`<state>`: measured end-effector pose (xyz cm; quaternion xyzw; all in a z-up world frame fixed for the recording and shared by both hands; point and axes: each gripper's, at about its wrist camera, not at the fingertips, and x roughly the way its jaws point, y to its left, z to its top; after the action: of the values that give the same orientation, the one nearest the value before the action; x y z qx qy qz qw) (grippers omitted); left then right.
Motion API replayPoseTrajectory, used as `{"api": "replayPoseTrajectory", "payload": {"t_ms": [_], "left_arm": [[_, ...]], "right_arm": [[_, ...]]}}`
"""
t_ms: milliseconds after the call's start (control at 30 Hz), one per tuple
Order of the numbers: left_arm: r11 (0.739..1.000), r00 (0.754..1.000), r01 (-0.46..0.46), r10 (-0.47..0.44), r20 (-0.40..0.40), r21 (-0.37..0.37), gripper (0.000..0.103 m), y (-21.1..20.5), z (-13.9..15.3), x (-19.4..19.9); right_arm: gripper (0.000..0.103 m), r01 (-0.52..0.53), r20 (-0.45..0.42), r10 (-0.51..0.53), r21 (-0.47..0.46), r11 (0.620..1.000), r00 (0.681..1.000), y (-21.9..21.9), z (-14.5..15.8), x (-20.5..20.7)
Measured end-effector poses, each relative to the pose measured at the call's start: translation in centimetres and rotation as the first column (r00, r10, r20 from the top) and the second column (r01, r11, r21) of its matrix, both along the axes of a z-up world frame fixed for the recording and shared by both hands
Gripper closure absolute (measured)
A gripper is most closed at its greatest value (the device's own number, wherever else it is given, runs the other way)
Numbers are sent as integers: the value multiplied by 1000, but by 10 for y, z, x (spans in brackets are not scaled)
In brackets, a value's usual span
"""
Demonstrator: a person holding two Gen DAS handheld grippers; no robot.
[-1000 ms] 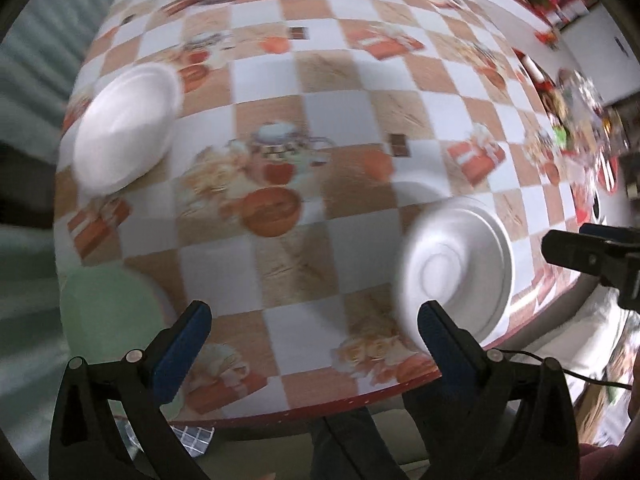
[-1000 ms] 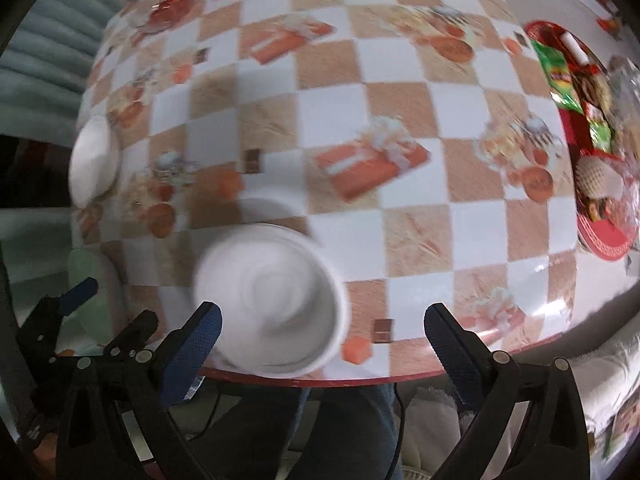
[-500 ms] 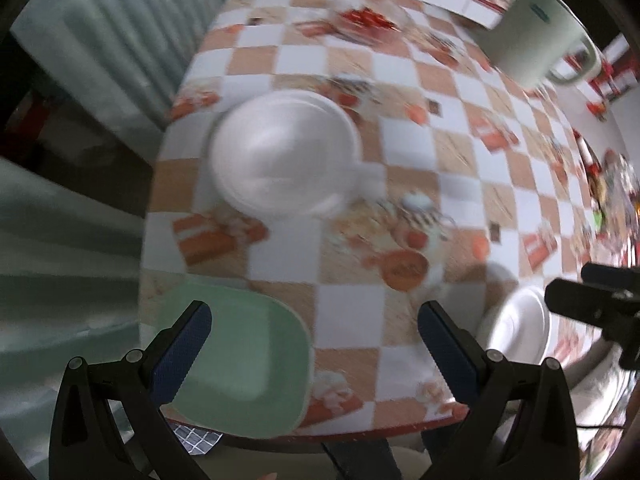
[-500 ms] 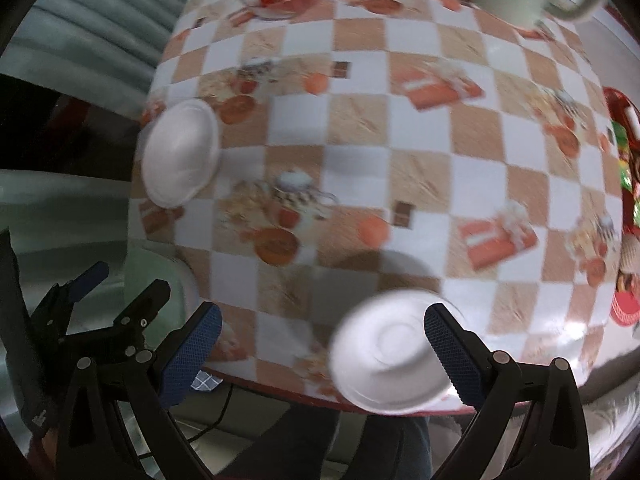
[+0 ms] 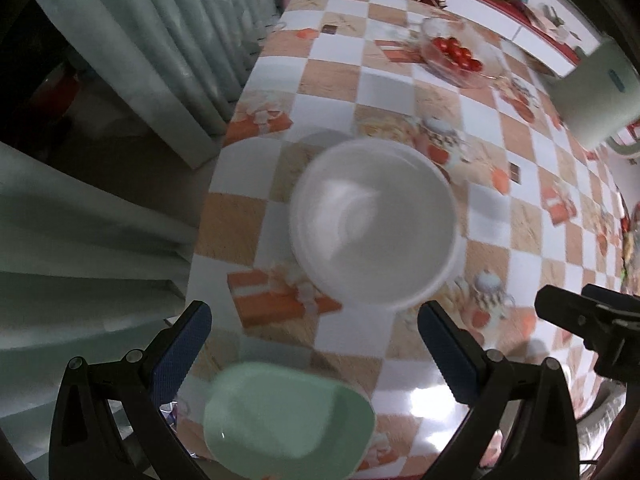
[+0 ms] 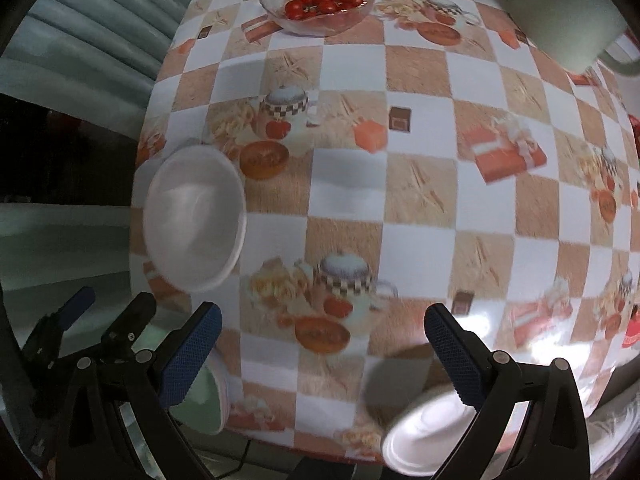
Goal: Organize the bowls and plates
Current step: 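Move both open grippers to the rim of a third white foam plate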
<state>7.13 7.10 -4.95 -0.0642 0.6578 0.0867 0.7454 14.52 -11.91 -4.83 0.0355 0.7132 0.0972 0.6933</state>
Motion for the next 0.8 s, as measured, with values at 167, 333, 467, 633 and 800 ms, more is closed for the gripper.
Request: {"api": "replayPoseTrajectory", "payload": {"t_ms": [167,333,467,633,800], "left_arm": [[999,999,-18,19,-34,27,0,8,-22,21],[999,998,-21,23,-50,50,0,13,-38,35],[998,997,-31,35,-65,55,0,20,-48,45],[997,995,-14,21,-93,76,0,22,-61,52],[999,993,-18,24,-113,50,9,25,-72,56]], "right_arm": [[1,-1,-13,1,-3,1000,1000,11,-17,18],[1,-12,-23,12,-6,1000,1000,24,-36,30],[1,-20,-30,19,-9,1000,999,32,-49,37],[1,-49,-33,48,-6,999,998,43,-61,40],[1,-78,-32,78,-8,997,996,53,-69,40]]}}
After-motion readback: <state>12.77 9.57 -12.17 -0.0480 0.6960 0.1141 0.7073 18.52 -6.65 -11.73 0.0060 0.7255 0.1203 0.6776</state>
